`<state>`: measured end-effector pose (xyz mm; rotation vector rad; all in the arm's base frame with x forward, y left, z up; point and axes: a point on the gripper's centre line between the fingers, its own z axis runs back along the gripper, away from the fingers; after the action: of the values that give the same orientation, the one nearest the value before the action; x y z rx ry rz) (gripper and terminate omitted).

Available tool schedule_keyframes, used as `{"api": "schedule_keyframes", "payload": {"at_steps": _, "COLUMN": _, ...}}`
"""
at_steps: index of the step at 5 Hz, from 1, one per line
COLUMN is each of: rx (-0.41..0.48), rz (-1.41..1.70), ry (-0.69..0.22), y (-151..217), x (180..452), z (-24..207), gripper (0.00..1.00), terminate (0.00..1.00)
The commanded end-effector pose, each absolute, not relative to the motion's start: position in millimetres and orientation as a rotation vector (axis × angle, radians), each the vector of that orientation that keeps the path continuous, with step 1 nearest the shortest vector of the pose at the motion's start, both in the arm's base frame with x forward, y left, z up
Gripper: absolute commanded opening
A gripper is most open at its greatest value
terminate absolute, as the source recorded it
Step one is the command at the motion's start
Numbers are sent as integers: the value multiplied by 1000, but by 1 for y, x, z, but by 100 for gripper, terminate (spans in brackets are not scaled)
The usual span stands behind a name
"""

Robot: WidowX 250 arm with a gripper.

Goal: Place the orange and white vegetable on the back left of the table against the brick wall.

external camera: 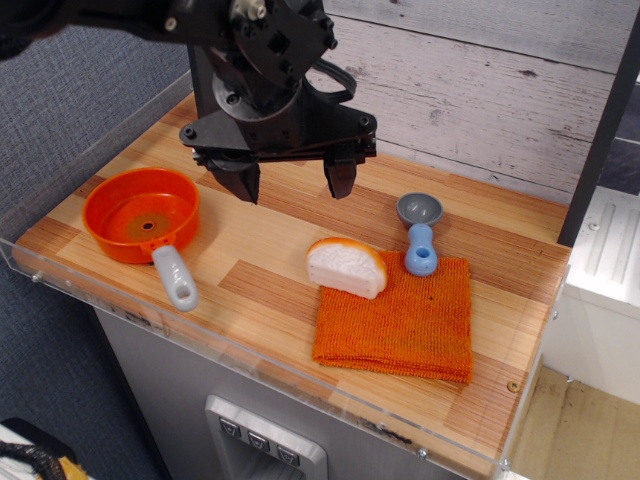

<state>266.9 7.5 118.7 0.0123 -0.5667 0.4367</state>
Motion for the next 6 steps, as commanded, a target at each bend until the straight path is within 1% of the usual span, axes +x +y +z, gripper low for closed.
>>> {"api": "schedule_keyframes", "payload": {"at_steps": 1, "rx": 12, "rz": 437, "ry": -567, "y": 8, "x": 267, "z": 119, "gripper": 100, "terminate": 0}}
{"api": "schedule_keyframes", "payload": {"at_steps": 2, "rx": 6, "rz": 579, "ry": -537, "y": 11, "x": 271, "z": 119, "gripper": 100, "terminate": 0}}
{"api": "schedule_keyframes", "payload": {"at_steps": 3, "rx": 81, "rz": 555, "ry": -568, "y": 21, "x": 270, "z": 115, "gripper": 100, "terminate": 0}}
{"api": "schedule_keyframes", "payload": {"at_steps": 4, "rx": 102, "rz": 734, "ry": -549, "y": 33, "x": 268, "z": 105, "gripper": 100, "terminate": 0}}
{"api": "schedule_keyframes", "payload": {"at_steps": 5, "rx": 65, "rz": 1006, "ry": -526, "y": 40, "x": 261, "z": 104, "gripper": 100, "terminate": 0}}
{"api": "schedule_keyframes", "payload": {"at_steps": 6, "rx": 18, "rz": 1286, "ry": -427, "y": 46, "x": 248, "z": 100, "gripper": 100, "terminate": 0}}
